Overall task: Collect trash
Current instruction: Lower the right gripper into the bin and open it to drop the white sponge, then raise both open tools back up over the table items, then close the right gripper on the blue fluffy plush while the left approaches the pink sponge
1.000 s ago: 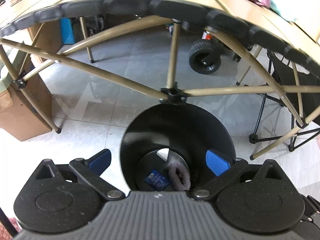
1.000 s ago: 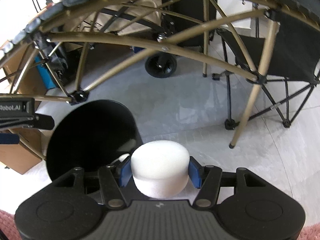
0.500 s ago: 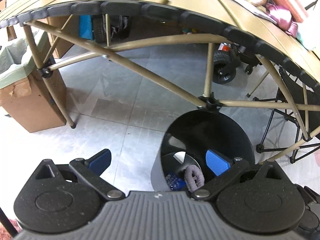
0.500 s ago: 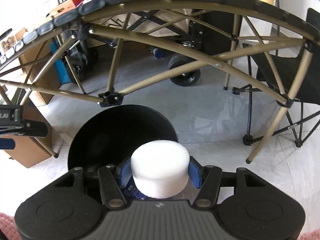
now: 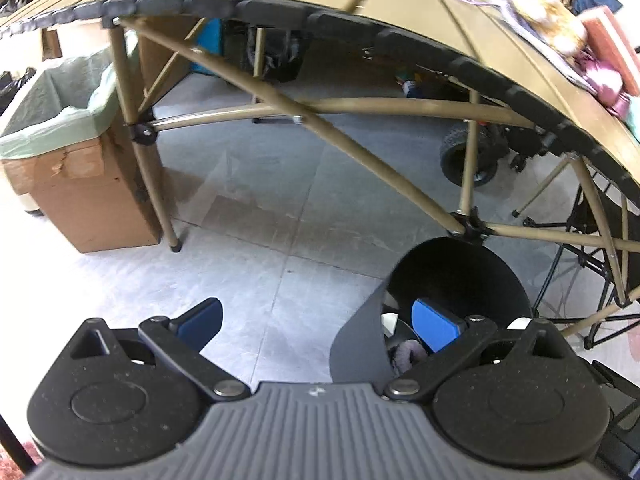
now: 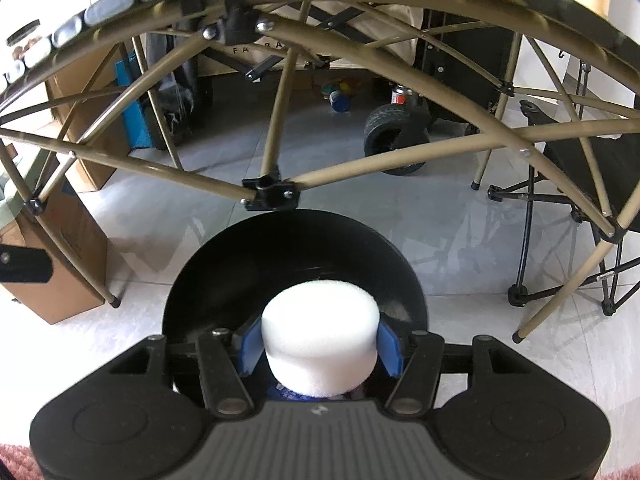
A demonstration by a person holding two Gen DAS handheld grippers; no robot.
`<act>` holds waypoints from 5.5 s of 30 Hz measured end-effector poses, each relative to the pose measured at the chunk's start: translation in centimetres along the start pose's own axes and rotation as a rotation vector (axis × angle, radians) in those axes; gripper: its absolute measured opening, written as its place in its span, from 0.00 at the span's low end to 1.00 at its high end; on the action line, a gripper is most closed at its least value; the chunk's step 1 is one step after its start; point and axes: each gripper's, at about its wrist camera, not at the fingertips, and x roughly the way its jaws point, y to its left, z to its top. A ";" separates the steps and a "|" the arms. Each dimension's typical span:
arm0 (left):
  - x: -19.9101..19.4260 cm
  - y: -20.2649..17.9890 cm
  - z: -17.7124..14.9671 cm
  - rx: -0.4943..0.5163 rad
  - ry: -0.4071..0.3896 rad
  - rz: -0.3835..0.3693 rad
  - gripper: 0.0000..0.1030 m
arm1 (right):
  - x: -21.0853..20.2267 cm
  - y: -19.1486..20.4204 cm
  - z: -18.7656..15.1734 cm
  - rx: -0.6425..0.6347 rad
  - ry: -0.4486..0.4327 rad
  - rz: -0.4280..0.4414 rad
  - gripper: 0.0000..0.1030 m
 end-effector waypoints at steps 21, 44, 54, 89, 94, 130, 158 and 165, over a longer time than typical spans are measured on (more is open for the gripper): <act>-0.3 2.6 0.0 -0.039 -0.002 0.014 1.00 | 0.6 2.3 0.4 -0.053 -0.028 -0.030 1.00; -3.1 1.7 0.1 -0.008 -0.082 -0.033 1.00 | -2.4 1.7 0.7 -0.058 -0.119 0.018 1.00; -8.1 0.0 0.2 0.012 -0.218 -0.086 1.00 | -7.2 0.1 0.9 -0.033 -0.251 0.082 1.00; -10.2 -10.3 7.2 0.082 -0.384 -0.146 1.00 | -14.8 -12.2 12.2 0.118 -0.728 -0.031 1.00; -9.1 -11.7 9.0 0.080 -0.381 -0.156 1.00 | -12.7 -14.2 15.3 0.146 -0.680 -0.049 1.00; -3.1 -15.4 16.7 0.079 -0.346 -0.106 1.00 | -0.2 -13.9 26.2 0.099 -0.303 -0.110 0.83; -5.9 -23.1 14.5 0.316 -0.515 -0.085 1.00 | -7.3 -19.9 21.8 0.330 -0.463 -0.078 0.65; -5.0 -28.6 16.6 0.451 -0.484 -0.124 1.00 | -8.4 -22.7 21.0 0.404 -0.496 -0.060 0.65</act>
